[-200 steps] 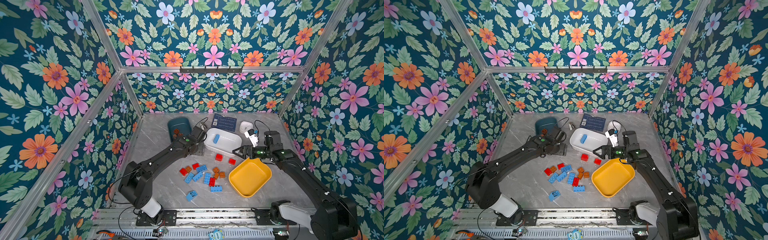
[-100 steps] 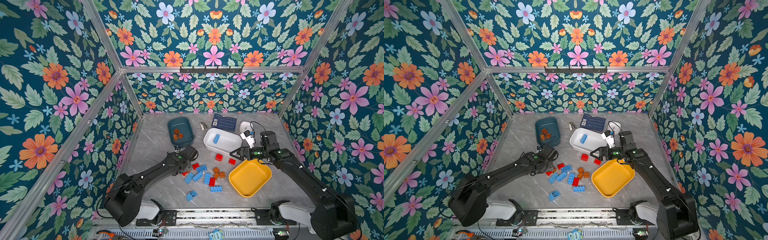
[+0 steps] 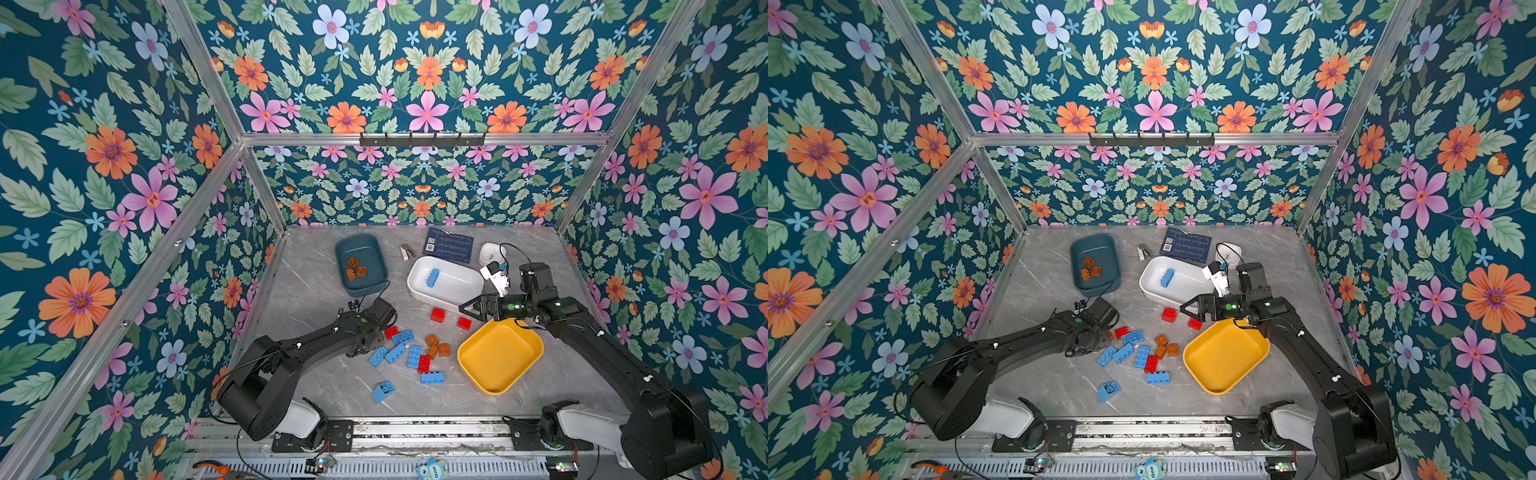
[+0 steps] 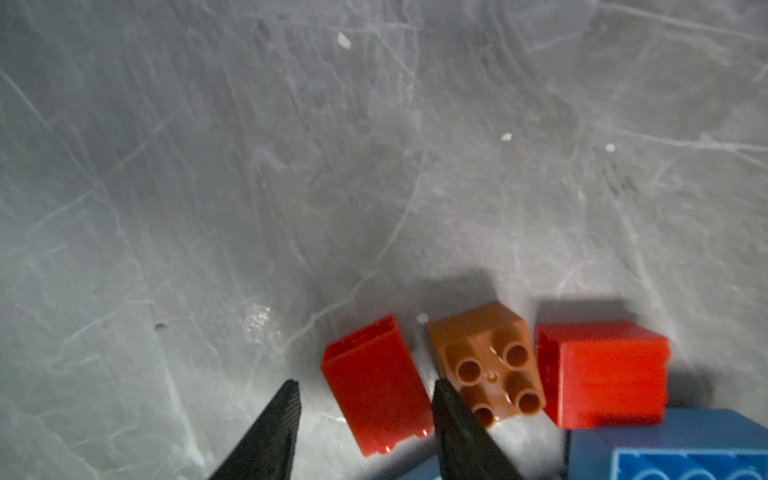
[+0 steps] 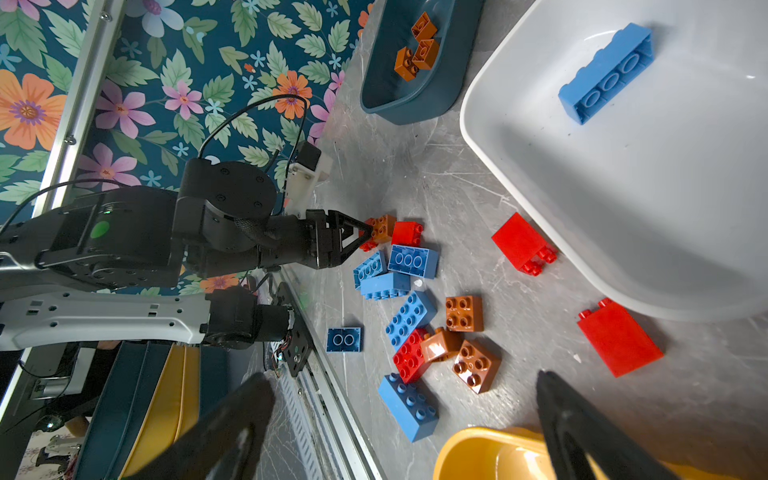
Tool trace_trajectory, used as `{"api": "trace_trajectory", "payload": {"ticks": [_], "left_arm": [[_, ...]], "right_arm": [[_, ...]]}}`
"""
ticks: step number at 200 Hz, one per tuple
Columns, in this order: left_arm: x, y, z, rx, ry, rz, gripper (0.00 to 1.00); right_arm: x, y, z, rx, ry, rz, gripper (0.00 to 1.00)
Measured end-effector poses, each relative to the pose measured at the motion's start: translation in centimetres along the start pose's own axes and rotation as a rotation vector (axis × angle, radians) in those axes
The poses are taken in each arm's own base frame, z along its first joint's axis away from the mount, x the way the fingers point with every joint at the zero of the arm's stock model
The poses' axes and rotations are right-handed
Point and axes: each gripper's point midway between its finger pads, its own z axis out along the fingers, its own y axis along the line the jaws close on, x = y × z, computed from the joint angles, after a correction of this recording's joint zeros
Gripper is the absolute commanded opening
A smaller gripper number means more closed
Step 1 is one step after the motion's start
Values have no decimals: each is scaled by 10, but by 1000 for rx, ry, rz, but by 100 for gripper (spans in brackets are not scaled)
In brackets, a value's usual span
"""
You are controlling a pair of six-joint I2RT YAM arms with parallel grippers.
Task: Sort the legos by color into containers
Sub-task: 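Move the left gripper back to the pile and grasp a red brick, then carry the red brick over to the yellow tray and drop it with the left gripper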
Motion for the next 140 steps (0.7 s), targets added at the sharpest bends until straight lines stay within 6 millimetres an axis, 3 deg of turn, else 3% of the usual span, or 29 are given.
{"api": "trace_trajectory", "payload": {"ticks": [65,88,140], "left_arm": [[5,0,9,-3,14,0,56],[7,0,13,-8,17,-13,49],[5,2,16,-20,-3,-13,25]], "right_arm": [[1,-2,1,2,4,4,99],[2,-2,1,3,4,1,99],[3,-3,1,4,7,4,99]]}}
